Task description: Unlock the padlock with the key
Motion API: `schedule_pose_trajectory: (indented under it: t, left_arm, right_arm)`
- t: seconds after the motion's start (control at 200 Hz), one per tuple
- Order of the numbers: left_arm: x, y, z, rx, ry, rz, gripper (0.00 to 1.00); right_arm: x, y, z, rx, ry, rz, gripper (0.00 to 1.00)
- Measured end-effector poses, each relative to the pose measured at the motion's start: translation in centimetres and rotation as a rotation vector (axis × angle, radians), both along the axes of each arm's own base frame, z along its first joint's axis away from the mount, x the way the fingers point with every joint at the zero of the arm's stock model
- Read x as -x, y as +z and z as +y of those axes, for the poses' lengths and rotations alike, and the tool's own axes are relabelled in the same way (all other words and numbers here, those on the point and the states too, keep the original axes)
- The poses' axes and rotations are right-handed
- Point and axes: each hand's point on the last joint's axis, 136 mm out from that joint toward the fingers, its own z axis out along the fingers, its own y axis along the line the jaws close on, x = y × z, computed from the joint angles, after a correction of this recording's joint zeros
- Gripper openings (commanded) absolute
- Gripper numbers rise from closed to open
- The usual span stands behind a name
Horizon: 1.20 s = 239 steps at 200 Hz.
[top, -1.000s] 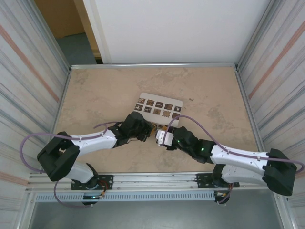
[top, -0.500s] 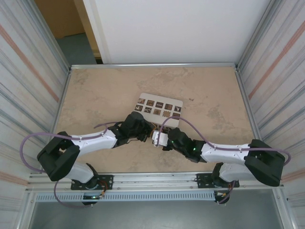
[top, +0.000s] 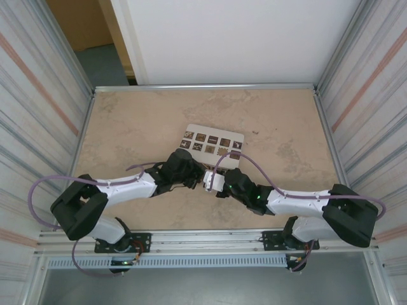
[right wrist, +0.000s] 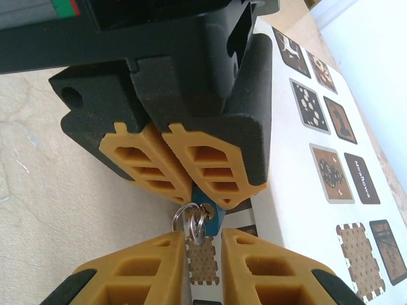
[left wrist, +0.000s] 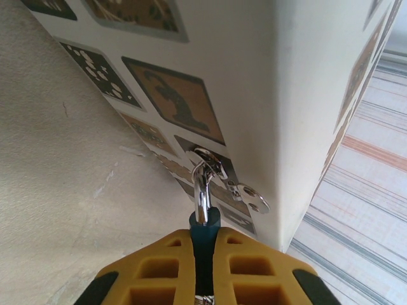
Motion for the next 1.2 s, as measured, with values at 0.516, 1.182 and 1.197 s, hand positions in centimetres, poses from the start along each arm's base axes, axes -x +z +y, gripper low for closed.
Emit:
schedule_pose_trajectory:
  t: [0.516, 1.182, 1.197]
  left_arm:
    - [-0.1, 0.2, -0.1, 0.008, 0.0, -0.008, 0.0]
    - [-0.3, -0.1, 0.1, -0.002, 0.013, -0.007, 0.0]
    - [-0.3, -0.2, 0.1, -0.002, 0.013, -0.007, 0.0]
  right_arm:
    - [-0.6, -0.7, 0.2, -0.014, -0.028, 0.011, 0.1]
    - [-0.8, -1.0, 0.5, -0.122, -0.092, 0.108, 0.0]
    - [-0.8, -1.0, 0.5, -0.126, -0.094, 0.111, 0.0]
